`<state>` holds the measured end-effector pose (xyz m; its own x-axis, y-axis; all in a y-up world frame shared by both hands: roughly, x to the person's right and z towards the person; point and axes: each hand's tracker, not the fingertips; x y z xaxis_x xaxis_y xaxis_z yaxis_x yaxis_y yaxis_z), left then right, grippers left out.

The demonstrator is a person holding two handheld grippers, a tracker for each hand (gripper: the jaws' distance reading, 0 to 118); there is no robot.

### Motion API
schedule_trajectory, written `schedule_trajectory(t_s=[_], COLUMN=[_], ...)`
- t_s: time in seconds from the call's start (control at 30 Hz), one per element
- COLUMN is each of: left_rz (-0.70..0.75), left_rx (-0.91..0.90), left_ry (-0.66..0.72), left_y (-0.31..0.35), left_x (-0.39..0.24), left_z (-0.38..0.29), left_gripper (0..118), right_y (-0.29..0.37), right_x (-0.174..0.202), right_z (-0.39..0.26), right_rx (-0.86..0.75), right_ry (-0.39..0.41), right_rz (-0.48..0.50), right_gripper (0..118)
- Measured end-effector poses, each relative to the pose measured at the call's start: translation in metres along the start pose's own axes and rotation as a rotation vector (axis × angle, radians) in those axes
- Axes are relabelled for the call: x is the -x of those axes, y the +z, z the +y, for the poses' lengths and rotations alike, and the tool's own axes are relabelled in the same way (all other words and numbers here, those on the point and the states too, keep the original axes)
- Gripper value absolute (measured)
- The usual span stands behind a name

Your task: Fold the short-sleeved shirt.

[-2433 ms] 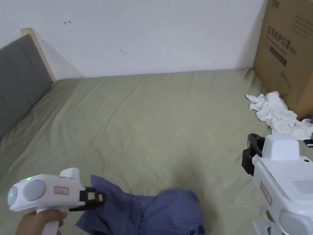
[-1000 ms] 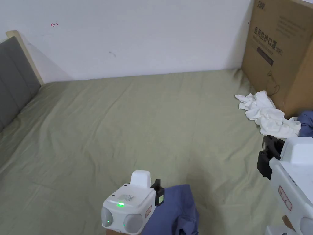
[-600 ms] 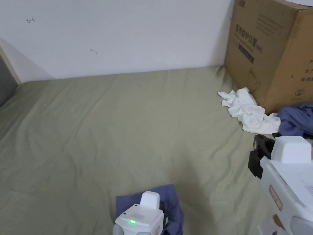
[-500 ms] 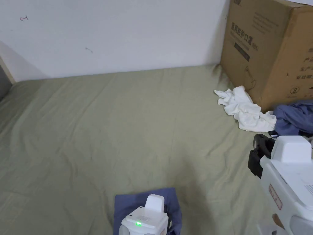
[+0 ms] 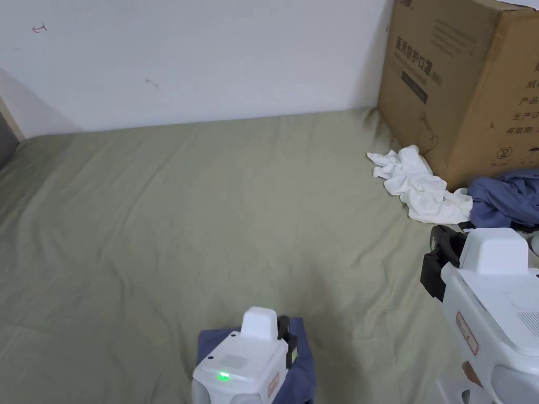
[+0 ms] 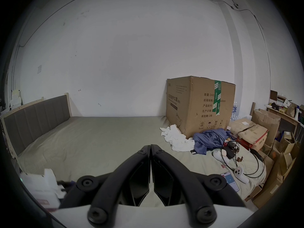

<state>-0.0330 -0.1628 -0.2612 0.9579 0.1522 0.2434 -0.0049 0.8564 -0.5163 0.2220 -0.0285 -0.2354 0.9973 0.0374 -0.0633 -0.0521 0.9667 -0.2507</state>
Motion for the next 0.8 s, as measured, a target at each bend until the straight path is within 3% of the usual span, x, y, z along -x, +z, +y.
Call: schedule_trajectory(t_s=[0.33,0.47,0.8], left_rz=[0.155,0.227,0.382], left_rx=[-0.285,-0.346,-0.428], left_ry=[-0.048,-0.092,-0.035], left_y=[0.079,0.104,0.154], left_x=[0.051,0.069,0.12], left_z=[0.075,0.093,0.102], left_gripper=[0,0,0], right_y=[0.005,0.007,0.008], right_x=[0.035,0.05,0.077], right_z=[0.02,0.026,0.03], right_rx=[-0.064,-0.088,-0.123], right_ry=[0.012,0.018,0.032], right_rz=[0.057,0.076,0.117], right_gripper=[0,0,0])
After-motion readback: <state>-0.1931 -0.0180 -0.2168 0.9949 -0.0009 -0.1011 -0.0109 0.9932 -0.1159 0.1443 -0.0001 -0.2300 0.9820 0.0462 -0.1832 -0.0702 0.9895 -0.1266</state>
